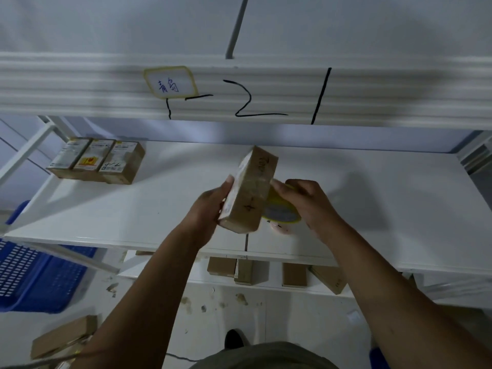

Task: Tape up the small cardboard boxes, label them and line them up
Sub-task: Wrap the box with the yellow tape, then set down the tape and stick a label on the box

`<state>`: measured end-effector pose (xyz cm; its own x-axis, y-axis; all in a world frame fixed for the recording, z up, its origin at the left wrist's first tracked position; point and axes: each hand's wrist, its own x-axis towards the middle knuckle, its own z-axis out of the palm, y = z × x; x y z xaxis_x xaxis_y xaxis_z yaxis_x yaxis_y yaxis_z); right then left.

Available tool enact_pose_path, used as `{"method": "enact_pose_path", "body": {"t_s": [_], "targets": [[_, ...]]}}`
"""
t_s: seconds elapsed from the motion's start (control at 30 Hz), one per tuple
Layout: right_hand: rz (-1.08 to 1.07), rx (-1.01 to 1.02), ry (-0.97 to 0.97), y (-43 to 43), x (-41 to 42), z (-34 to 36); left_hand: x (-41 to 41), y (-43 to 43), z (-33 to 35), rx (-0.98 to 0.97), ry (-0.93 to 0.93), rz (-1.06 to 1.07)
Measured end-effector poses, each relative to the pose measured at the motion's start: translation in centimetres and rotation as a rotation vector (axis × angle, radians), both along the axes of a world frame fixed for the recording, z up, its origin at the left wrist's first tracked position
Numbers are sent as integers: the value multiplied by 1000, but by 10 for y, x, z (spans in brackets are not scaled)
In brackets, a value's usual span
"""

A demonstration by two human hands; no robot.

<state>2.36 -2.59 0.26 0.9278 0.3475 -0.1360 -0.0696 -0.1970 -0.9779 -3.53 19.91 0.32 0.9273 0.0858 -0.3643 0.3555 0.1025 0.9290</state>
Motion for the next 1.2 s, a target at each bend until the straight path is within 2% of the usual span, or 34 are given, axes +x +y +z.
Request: {"method": "enact_pose_path", "body": {"t_s": [0.07, 0.13, 0.27, 0.33, 0.47, 0.57, 0.63, 0.67, 0.73, 0.8, 0.9, 1.03, 1.2], "targets": [[1, -161, -68, 3, -3, 1, 5, 1, -2, 242, -68, 94], [-46, -268, -123, 10, -4, 0, 8, -1, 2, 363, -100, 141], [-121, -445, -217, 22, -2, 3, 9, -16, 10, 266, -56, -115], [-92, -431, -221, 24, -4, 7, 11, -19, 4, 258, -48, -81], [35, -227, -176, 5, -2, 11, 13, -13, -1, 144, -19, 134], [144, -13, -63, -9, 0, 8, 11, -11, -2, 47, -18, 233], [153, 47, -89, -13, 0, 7, 11, -10, -3, 8, -19, 259], [137, 18, -142, -15, 1, 7, 12, -7, -2, -32, -22, 304], [42, -178, -259, -24, 6, 5, 13, 9, -1, -147, -17, 368], [-13, -345, -280, -37, 11, -1, 11, 21, 1, -246, -10, 245], [2, -382, -218, -46, 14, -5, 8, 18, 3, -367, 45, 100], [40, -394, -193, -40, 17, 0, 6, 13, -1, -510, 151, 101], [28, -457, -118, -38, 32, -16, 14, 11, -18, -546, 269, 105]]}}
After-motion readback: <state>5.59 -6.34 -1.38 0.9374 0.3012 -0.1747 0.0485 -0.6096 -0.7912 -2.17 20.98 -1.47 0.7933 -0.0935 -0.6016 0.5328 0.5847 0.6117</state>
